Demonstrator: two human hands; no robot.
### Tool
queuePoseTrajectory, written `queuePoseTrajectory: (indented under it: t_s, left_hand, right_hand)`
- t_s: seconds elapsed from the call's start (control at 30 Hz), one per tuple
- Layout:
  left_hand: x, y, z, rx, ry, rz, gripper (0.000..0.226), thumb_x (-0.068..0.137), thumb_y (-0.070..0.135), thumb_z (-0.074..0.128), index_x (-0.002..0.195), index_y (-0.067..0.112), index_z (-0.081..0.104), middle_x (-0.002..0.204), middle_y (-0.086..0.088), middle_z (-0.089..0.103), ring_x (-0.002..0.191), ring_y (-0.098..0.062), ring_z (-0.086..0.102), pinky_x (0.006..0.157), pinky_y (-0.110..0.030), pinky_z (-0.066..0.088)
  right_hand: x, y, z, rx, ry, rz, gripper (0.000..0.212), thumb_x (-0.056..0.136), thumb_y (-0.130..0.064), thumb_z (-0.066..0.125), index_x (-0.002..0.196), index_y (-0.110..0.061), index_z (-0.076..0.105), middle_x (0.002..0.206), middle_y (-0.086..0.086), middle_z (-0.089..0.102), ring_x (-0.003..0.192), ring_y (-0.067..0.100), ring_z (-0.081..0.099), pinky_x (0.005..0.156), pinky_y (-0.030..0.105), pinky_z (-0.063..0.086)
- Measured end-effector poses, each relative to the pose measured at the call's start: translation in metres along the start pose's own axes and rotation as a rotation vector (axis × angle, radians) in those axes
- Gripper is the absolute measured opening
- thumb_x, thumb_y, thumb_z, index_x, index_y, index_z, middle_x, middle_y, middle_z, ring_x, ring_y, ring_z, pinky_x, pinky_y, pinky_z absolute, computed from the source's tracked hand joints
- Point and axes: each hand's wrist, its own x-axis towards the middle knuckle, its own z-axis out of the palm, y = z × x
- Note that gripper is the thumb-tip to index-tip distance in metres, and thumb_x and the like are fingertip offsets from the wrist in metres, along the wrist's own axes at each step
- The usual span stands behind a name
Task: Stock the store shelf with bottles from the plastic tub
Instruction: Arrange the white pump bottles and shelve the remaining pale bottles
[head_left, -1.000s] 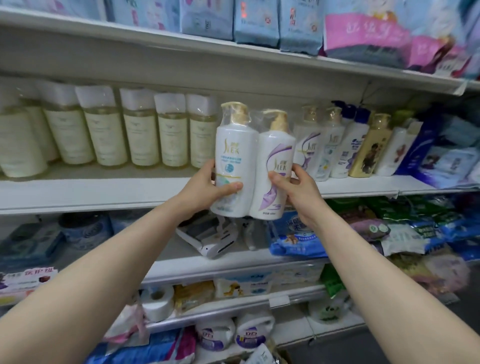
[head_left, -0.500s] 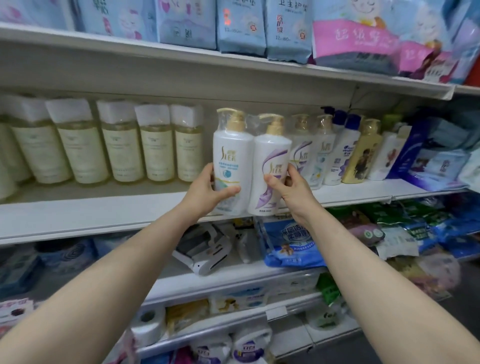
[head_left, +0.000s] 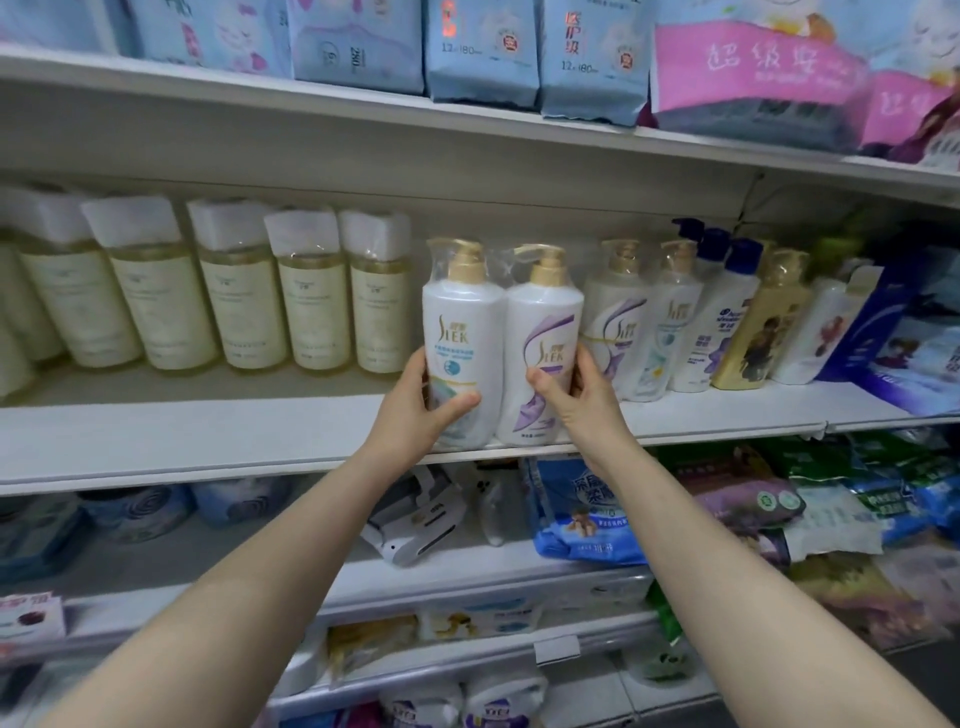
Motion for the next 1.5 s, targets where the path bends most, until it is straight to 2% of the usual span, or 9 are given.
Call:
queuePoseTrajectory:
  t_s: [0.17, 0.23, 0.3, 0.43, 0.53, 0.97, 1.17, 1.27, 1.5]
  left_hand:
    - [-0.011, -0.008, 0.010, 0.160, 0.171, 0.115, 0.073, 0.077, 0.032, 0.081, 0.138, 0.031, 0.040, 0.132, 0.014, 0.056, 0.117, -0.003, 0.056, 0.098, -0.030, 0.050]
    - [-0.022, -0.013, 0.013, 0.265, 0.279, 0.163, 0.079, 0.076, 0.030, 0.083, 0.141, 0.024, 0.037, 0.133, 0.012, 0.049, 0.116, -0.003, 0.052, 0.095, -0.023, 0.046]
    - [-0.031, -0.019, 0.015, 0.333, 0.348, 0.236, 0.071, 0.078, 0.025, 0.082, 0.135, 0.019, 0.041, 0.128, 0.009, 0.045, 0.112, -0.005, 0.050, 0.094, -0.021, 0.046]
    - [-0.033, -0.022, 0.019, 0.467, 0.342, 0.321, 0.058, 0.079, 0.017, 0.080, 0.128, 0.018, 0.049, 0.132, -0.001, 0.040, 0.119, -0.016, 0.048, 0.099, -0.031, 0.049]
    - [-0.029, -0.023, 0.021, 0.483, 0.339, 0.314, 0.058, 0.079, 0.016, 0.081, 0.126, 0.021, 0.048, 0.132, -0.001, 0.038, 0.119, -0.020, 0.049, 0.096, -0.031, 0.051]
    - [0.004, -0.021, 0.025, 0.555, 0.336, 0.264, 0.058, 0.075, 0.018, 0.082, 0.119, 0.026, 0.044, 0.129, -0.002, 0.040, 0.116, -0.021, 0.048, 0.085, -0.034, 0.053]
    - [0.026, -0.026, 0.024, 0.588, 0.334, 0.238, 0.061, 0.072, 0.017, 0.083, 0.117, 0.025, 0.045, 0.125, -0.003, 0.042, 0.111, -0.021, 0.049, 0.080, -0.027, 0.046]
    - [0.031, -0.026, 0.023, 0.588, 0.330, 0.228, 0.060, 0.071, 0.016, 0.083, 0.117, 0.025, 0.044, 0.122, -0.002, 0.041, 0.109, -0.021, 0.050, 0.080, -0.032, 0.050]
    - [0.043, -0.025, 0.022, 0.603, 0.298, 0.182, 0.055, 0.076, 0.017, 0.079, 0.118, 0.023, 0.044, 0.116, -0.006, 0.042, 0.103, -0.029, 0.051, 0.083, -0.039, 0.050]
  right_hand:
    - [-0.019, 0.016, 0.016, -0.252, 0.234, -0.083, 0.066, 0.088, -0.042, 0.070, 0.145, -0.036, 0.038, 0.138, -0.013, 0.051, 0.125, 0.008, 0.052, 0.106, 0.040, 0.047]
    - [-0.033, 0.028, 0.022, -0.326, 0.321, -0.161, 0.073, 0.086, -0.036, 0.072, 0.148, -0.034, 0.033, 0.144, -0.006, 0.042, 0.132, 0.016, 0.047, 0.106, 0.046, 0.047]
    - [-0.044, 0.041, 0.028, -0.342, 0.367, -0.238, 0.077, 0.085, -0.024, 0.076, 0.148, -0.033, 0.033, 0.144, -0.005, 0.037, 0.131, 0.021, 0.048, 0.103, 0.048, 0.049]
    - [-0.050, 0.050, 0.039, -0.357, 0.405, -0.232, 0.084, 0.080, -0.013, 0.079, 0.145, -0.039, 0.032, 0.142, -0.008, 0.035, 0.128, 0.024, 0.051, 0.101, 0.048, 0.050]
    - [-0.042, 0.051, 0.039, -0.360, 0.420, -0.226, 0.086, 0.077, -0.012, 0.080, 0.144, -0.036, 0.033, 0.140, -0.004, 0.038, 0.126, 0.026, 0.052, 0.100, 0.047, 0.051]
    - [-0.002, 0.050, 0.041, -0.463, 0.412, -0.193, 0.083, 0.076, -0.008, 0.082, 0.143, -0.023, 0.036, 0.138, 0.004, 0.044, 0.124, 0.023, 0.051, 0.102, 0.047, 0.048]
    - [0.015, 0.048, 0.045, -0.505, 0.418, -0.187, 0.082, 0.075, -0.008, 0.083, 0.142, -0.018, 0.038, 0.137, 0.006, 0.045, 0.123, 0.026, 0.052, 0.103, 0.046, 0.046]
    - [0.021, 0.046, 0.046, -0.518, 0.419, -0.190, 0.082, 0.073, -0.008, 0.085, 0.140, -0.018, 0.037, 0.137, 0.007, 0.045, 0.123, 0.027, 0.052, 0.103, 0.045, 0.046]
    - [0.034, 0.041, 0.047, -0.559, 0.422, -0.141, 0.080, 0.074, -0.010, 0.085, 0.139, -0.010, 0.039, 0.140, 0.010, 0.046, 0.130, 0.024, 0.045, 0.105, 0.033, 0.039]
